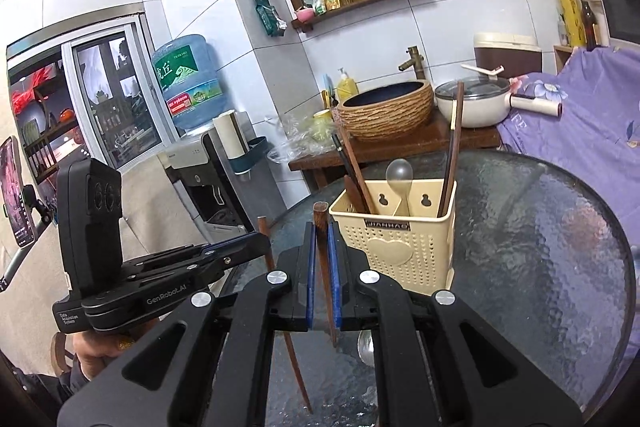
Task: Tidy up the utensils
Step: 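Lift both chopsticks over the cream holder while right tool drops its chopstick in, then hold wooden chopstick above holder with left tool while right tool moves to a table chopstick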
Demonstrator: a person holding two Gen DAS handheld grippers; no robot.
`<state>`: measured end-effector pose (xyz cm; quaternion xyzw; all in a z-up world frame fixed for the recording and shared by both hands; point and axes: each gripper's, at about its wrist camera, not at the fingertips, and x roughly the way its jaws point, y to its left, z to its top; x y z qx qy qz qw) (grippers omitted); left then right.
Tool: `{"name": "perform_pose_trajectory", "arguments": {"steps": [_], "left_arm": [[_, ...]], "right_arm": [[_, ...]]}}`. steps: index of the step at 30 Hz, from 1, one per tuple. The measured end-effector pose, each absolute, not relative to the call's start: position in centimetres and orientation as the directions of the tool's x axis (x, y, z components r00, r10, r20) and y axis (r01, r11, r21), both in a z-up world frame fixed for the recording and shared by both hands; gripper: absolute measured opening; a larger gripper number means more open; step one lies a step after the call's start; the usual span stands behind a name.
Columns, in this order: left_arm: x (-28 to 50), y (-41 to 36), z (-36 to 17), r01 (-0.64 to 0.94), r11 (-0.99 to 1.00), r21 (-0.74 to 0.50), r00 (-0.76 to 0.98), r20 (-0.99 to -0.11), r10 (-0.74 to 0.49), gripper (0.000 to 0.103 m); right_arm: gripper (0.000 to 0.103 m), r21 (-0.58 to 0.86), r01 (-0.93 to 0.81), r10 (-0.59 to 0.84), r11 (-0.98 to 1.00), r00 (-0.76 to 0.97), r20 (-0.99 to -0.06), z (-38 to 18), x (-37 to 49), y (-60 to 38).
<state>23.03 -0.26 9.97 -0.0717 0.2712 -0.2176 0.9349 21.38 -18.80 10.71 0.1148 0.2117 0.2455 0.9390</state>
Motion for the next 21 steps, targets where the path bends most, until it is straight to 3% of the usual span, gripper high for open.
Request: {"name": "perform_pose_trajectory", "arguments": {"steps": [13, 21], "left_arm": [[23.4, -0.5, 13.6, 0.384, 0.897, -0.218, 0.794, -0.417, -0.441, 0.006], [24.4, -0.6, 12.5, 0.365, 0.901, -0.235, 0.784, -0.444, -0.434, 0.006]], "right_arm": [[0.001, 0.246, -0.399, 0.464, 0.883, 0.817, -0.342, 14.0, 23.0, -19.0], [0.003, 0.305, -0.312, 0.418, 0.9, 0.817, -0.398, 11.0, 25.2, -20.7]]}}
